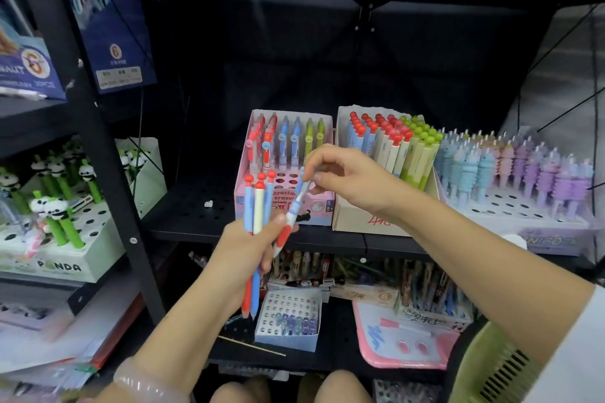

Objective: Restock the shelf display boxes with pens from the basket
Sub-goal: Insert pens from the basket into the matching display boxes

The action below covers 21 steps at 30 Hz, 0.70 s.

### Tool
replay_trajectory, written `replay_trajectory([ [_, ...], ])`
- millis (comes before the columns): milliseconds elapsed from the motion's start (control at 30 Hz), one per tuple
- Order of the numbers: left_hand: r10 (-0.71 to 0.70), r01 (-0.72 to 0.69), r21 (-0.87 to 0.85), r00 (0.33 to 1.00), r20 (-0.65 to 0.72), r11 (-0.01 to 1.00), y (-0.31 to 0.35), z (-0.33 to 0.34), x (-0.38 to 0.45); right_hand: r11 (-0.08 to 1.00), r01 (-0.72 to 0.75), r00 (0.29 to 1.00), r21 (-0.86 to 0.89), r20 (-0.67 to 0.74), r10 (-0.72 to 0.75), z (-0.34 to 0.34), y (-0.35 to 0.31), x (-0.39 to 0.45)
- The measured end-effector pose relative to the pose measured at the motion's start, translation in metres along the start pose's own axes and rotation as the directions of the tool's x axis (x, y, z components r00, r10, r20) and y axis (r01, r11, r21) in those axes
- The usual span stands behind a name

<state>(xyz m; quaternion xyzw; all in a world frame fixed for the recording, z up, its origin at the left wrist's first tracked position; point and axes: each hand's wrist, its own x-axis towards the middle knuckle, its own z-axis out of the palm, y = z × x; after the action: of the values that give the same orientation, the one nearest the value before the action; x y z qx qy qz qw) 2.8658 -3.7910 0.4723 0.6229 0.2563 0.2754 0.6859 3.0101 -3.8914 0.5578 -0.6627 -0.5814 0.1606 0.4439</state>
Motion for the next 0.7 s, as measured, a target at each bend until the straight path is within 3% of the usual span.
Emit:
replay_trajectory([
  [100, 0.011, -0.011, -0.001, 0.998, 0.068, 1.0, 0.002, 0.002, -0.003, 0.992, -0.001, 1.0, 0.13, -0.014, 0.003, 0.007, 0.003, 0.005],
  [300, 0.033, -0.035, -0.043, 0.998, -0.056, 0.998, 0.005, -0.002, 0.0, 0.934, -0.116, 0.972, 0.339, -0.157, 0.177, 0.029, 0.004, 0.016],
  [433, 0.052, -0.056, -0.061, 0.996, -0.071, 0.997, 0.006, -0.006, 0.006, 0.96, -0.145, 0.97, 0.242, -0.159, 0.186, 0.038, -0.001, 0.024],
  [533, 0.045, -0.048, -0.05, 0.997, -0.055, 0.998, 0.006, -0.009, 0.012, 0.98, -0.132, 0.944, 0.149, -0.283, 0.17, 0.034, -0.007, 0.039],
  [633, 0.027, -0.03, -0.069, 0.998, -0.05, 0.997, 0.004, -0.016, 0.017, 0.988, -0.041, 0.824, 0.146, -0.555, 0.116, 0.014, -0.012, 0.06],
  [700, 0.001, -0.004, -0.084, 0.999, -0.034, 0.996, 0.001, -0.019, 0.017, 1.0, -0.03, 0.763, 0.006, -0.646, 0.027, 0.004, -0.01, 0.071],
])
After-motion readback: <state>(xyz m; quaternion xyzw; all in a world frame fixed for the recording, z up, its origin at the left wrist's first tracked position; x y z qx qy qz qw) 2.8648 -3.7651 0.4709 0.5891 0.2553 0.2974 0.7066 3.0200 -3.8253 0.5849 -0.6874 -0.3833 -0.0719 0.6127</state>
